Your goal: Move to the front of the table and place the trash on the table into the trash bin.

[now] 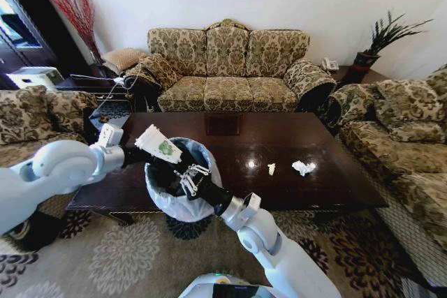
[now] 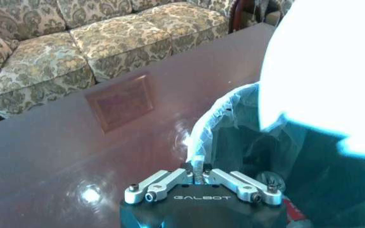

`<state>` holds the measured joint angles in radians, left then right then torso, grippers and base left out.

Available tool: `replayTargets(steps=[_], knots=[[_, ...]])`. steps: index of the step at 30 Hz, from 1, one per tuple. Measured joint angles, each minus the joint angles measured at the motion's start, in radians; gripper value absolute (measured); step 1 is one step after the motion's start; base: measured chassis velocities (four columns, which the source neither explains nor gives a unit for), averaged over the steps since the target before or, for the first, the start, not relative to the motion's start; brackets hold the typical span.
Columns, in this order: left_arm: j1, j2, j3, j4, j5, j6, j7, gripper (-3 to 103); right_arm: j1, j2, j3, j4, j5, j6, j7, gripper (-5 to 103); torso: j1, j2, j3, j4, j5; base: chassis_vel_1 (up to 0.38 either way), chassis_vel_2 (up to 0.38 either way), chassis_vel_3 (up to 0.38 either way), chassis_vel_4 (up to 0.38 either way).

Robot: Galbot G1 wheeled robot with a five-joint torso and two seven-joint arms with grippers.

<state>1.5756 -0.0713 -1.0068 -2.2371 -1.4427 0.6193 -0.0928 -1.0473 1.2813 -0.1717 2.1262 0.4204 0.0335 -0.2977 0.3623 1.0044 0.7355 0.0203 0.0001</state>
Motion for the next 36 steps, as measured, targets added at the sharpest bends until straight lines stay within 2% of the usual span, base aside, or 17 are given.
replayTargets(steps=[3, 5, 9, 11, 13, 15, 16, 18, 20, 21, 22, 24, 26, 27, 29, 31, 36], knots=[[0.000, -0.007, 0.000, 0.011, 0.002, 0.000, 0.000, 1, -0.005, -0.006, 0.008, 0.005, 0.000, -0.001, 0.001, 34, 0.000, 0.000, 0.000, 0.0000, 0.0000, 0.000, 0.000, 0.000, 0.000], [0.000, -0.009, 0.000, 0.019, 0.003, 0.000, 0.000, 1, -0.007, -0.008, 0.010, 0.008, 0.000, -0.001, 0.001, 34, 0.000, 0.000, 0.000, 0.0000, -0.0001, 0.000, 0.000, 0.000, 0.000], [0.000, -0.019, 0.000, 0.046, 0.006, 0.001, 0.001, 1, -0.020, -0.017, 0.026, 0.025, 0.000, -0.001, 0.001, 56, 0.000, 0.000, 0.000, 0.0001, -0.0001, 0.000, 0.000, 0.000, 0.000], [0.000, -0.021, 0.000, 0.048, 0.007, 0.001, 0.001, 1, -0.023, -0.020, 0.030, 0.030, 0.000, -0.001, 0.001, 56, 0.000, 0.000, 0.000, 0.0001, 0.0000, 0.000, 0.000, 0.000, 0.000], [0.002, -0.025, 0.001, 0.063, 0.015, 0.002, 0.005, 1, -0.038, -0.034, 0.058, 0.062, 0.003, 0.001, 0.000, 72, 0.000, 0.000, 0.000, 0.0001, 0.0000, 0.000, 0.000, 0.000, 0.000], [0.004, -0.026, 0.003, 0.071, 0.021, 0.002, 0.007, 1, -0.045, -0.039, 0.075, 0.078, 0.004, 0.003, -0.001, 72, 0.000, 0.000, 0.000, 0.0001, -0.0001, 0.000, 0.000, 0.000, 0.000], [0.005, -0.027, 0.005, 0.080, 0.027, 0.002, 0.008, 1, -0.057, -0.043, 0.103, 0.102, 0.009, 0.006, -0.001, 83, 0.000, 0.000, 0.000, 0.0001, -0.0003, 0.000, 0.000, 0.000, 0.000], [0.006, -0.028, 0.007, 0.086, 0.030, 0.002, 0.010, 1, -0.067, -0.045, 0.125, 0.123, 0.014, 0.008, 0.000, 83, 0.000, 0.000, 0.000, 0.0001, -0.0003, 0.000, 0.000, 0.000, 0.000], [0.007, -0.030, 0.008, 0.095, 0.037, 0.002, 0.013, 1, -0.089, -0.046, 0.162, 0.160, 0.021, 0.015, 0.019, 93, 0.000, 0.000, 0.000, 0.0001, -0.0003, 0.000, 0.000, 0.000, 0.000], [0.007, -0.034, 0.009, 0.105, 0.045, 0.002, 0.015, 1, -0.118, -0.050, 0.205, 0.188, 0.017, 0.022, 0.070, 97, 0.000, 0.000, 0.000, 0.0001, -0.0002, 0.000, 0.000, 0.000, 0.000], [0.007, -0.037, 0.009, 0.114, 0.050, 0.003, 0.017, 1, -0.143, -0.052, 0.239, 0.198, -0.003, 0.009, 0.127, 99, 0.000, 0.000, 0.000, 0.0001, 0.0000, 0.000, 0.000, 0.000, 0.000], [0.007, -0.041, 0.009, 0.119, 0.053, 0.003, 0.017, 1, -0.160, -0.054, 0.261, 0.201, -0.014, -0.007, 0.163, 99, 0.000, 0.000, 0.000, 0.0000, 0.0000, 0.000, 0.000, 0.000, 0.000], [0.007, -0.060, 0.011, 0.143, 0.070, 0.003, 0.019, 1, -0.238, -0.062, 0.362, 0.168, -0.035, -0.077, 0.294, 100, 0.000, 0.000, 0.000, 0.0000, 0.0000, 0.000, 0.000, 0.000, 0.000], [0.008, -0.070, 0.014, 0.150, 0.079, 0.003, 0.020, 1, -0.264, -0.063, 0.401, 0.132, -0.029, -0.090, 0.325, 100, 0.000, 0.000, 0.000, -0.0001, 0.0000, 0.000, 0.000, 0.000, 0.000], [0.008, -0.074, 0.015, 0.153, 0.082, 0.002, 0.021, 1, -0.272, -0.063, 0.416, 0.117, -0.024, -0.094, 0.335, 100, 0.000, 0.000, 0.000, 0.0000, 0.0001, 0.000, 0.000, 0.000, 0.000], [0.009, -0.102, 0.022, 0.160, 0.104, 0.001, 0.024, 1, -0.309, -0.063, 0.508, 0.007, 0.020, -0.110, 0.373, 100, 0.000, 0.000, 0.000, 0.0000, 0.0001, 0.000, 0.000, 0.000, 0.000], [0.012, -0.137, 0.024, 0.155, 0.124, -0.001, 0.034, 1, -0.311, -0.063, 0.565, -0.105, 0.054, -0.121, 0.415, 100, 0.000, 0.000, 0.000, 0.0000, 0.0000, 0.000, 0.000, 0.000, 0.000]])
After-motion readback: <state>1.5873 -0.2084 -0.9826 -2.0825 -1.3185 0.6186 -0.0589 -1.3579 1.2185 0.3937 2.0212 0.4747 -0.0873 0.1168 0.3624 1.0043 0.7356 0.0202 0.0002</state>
